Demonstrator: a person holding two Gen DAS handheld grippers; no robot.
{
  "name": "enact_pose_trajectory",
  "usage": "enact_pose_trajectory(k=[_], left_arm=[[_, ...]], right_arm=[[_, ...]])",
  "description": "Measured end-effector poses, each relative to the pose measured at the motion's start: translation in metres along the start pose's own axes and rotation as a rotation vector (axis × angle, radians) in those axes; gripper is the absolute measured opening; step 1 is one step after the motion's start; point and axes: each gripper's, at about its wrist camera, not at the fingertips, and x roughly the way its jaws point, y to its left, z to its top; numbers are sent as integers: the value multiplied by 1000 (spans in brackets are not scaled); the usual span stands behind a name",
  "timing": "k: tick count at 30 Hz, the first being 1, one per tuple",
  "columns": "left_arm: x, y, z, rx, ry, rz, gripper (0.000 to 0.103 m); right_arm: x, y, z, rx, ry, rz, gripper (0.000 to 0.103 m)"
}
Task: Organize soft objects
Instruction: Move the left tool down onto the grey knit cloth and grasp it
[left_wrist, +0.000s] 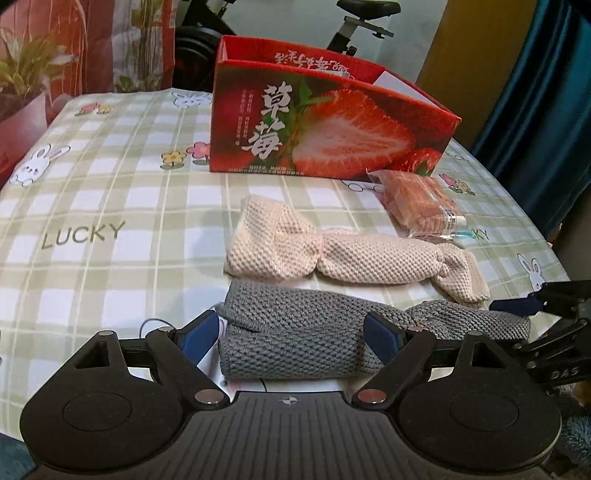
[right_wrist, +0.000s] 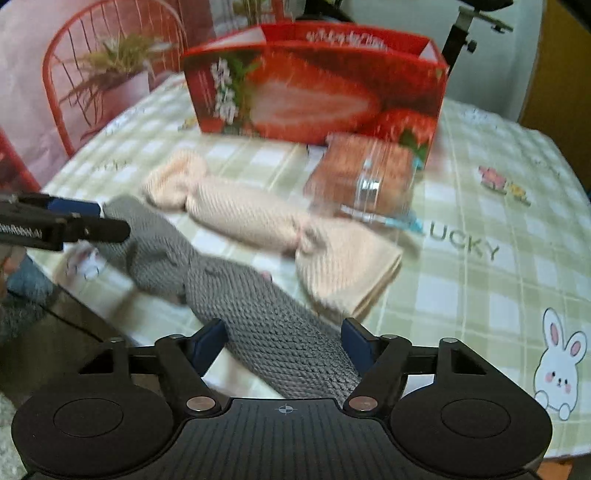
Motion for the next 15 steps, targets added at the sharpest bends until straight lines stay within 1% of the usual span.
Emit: enact_pose_trajectory(k=[3, 5, 6, 8, 15], left_arm=[[4, 3, -2, -16, 0, -4, 82], [8, 5, -3, -30, 8, -15, 73], [10, 5, -4, -34, 13, -17, 72], [15, 6, -4, -39, 19, -18, 70], [21, 8, -3, -43, -8, 8, 70]], right_arm=[[6, -1, -1, -15, 10, -2, 55], [8, -1, 0, -27, -4, 1, 50], [9, -2, 2, -33, -9, 1, 48], [13, -4, 8, -41, -15, 6, 47], [28, -9, 28, -63, -55, -2, 45]])
